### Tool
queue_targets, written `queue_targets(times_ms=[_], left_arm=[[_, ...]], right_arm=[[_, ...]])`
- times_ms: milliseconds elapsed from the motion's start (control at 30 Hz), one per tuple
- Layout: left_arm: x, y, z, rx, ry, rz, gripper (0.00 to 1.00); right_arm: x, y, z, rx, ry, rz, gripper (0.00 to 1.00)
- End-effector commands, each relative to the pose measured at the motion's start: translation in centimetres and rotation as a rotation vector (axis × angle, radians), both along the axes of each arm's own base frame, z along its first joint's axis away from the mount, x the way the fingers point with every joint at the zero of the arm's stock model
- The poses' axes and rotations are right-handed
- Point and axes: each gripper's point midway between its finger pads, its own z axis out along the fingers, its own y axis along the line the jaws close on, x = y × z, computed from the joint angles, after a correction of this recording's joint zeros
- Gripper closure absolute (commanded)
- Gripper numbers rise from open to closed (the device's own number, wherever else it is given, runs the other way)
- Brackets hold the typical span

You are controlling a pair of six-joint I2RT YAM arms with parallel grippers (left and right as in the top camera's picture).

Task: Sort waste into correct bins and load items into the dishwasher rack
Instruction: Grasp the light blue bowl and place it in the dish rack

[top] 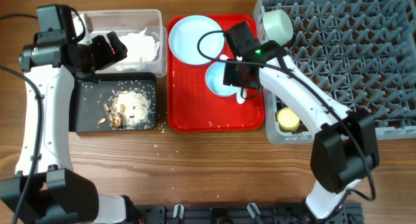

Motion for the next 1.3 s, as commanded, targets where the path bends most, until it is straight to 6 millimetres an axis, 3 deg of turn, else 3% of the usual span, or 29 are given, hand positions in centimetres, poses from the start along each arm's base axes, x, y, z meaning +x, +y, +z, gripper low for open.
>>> queue_targets(times_ms=[0,67,233,333,433,467,533,600,633,667,800,867,900,1033,1133,1267], left_arm=[[0.0,0.1,0.7,0.008,-0.021,-0.009,0.0],[0.0,0.1,0.7,0.008,-0.021,-0.009,0.0],[0.0,0.1,0.7,0.008,-0.021,-0.009,0.0],[0.0,0.1,0.7,0.008,-0.021,-0.009,0.0],[0.0,0.1,0.7,0.008,-0.021,-0.009,0.0],[0.0,0.1,0.7,0.008,-0.021,-0.009,0.0],[0.0,0.1,0.7,0.008,-0.021,-0.009,0.0],[0.0,0.1,0.7,0.009,-0.021,-0.009,0.0],[0.0,0.1,0.7,0.008,-0.021,-0.009,0.0],[0.0,0.1,0.7,0.008,-0.021,-0.009,0.0],[0.0,0.1,0.6,0.009,-0.021,-0.009,0.0],[0.0,0.1,0.7,0.008,-0.021,-0.009,0.0],[0.0,0.1,0.7,0.009,-0.021,-0.009,0.0],[0.0,0.1,0.7,0.008,-0.021,-0.009,0.0],[0.0,0.1,0.7,0.008,-0.021,-0.009,0.0],[0.0,0.1,0.7,0.008,-0.021,-0.009,0.0]], right_arm=[[-0.6,-1.2,-4.9,-0.09,0.087,-0.036,0.56],[-0.7,-1.4,-6.2,-0.105,0.112,-0.037,0.62],[-0.2,-1.2,-6.2,-0.098,0.093,-0.036,0.95],[0.2,-1.0,-6.1,-0.092,0.078,-0.028,0.96],[1.4,0.2,-2.5,-0.041,0.003,0.053,0.96],[2.0,0.5,-0.1,-0.018,-0.048,0.081,0.96],[3.3,-0.1,7.3,0.018,-0.218,0.105,0.96],[3.5,-3.6,13.8,-0.027,-0.384,0.03,0.96],[3.2,-6.4,16.6,-0.094,-0.457,-0.038,0.96],[2.2,-10.5,19.6,-0.212,-0.532,-0.143,0.96],[-2.2,-21.5,25.1,-0.672,-0.606,-0.422,0.96],[-3.3,-24.0,25.1,-0.845,-0.543,-0.439,0.96],[-3.1,-24.2,24.2,-0.885,-0.5,-0.39,0.96],[-0.7,-23.6,20.2,-1.031,-0.339,-0.195,0.96],[1.6,-23.7,18.7,-1.201,-0.257,-0.089,0.96],[4.3,-22.8,15.8,-1.266,-0.188,0.029,0.96]])
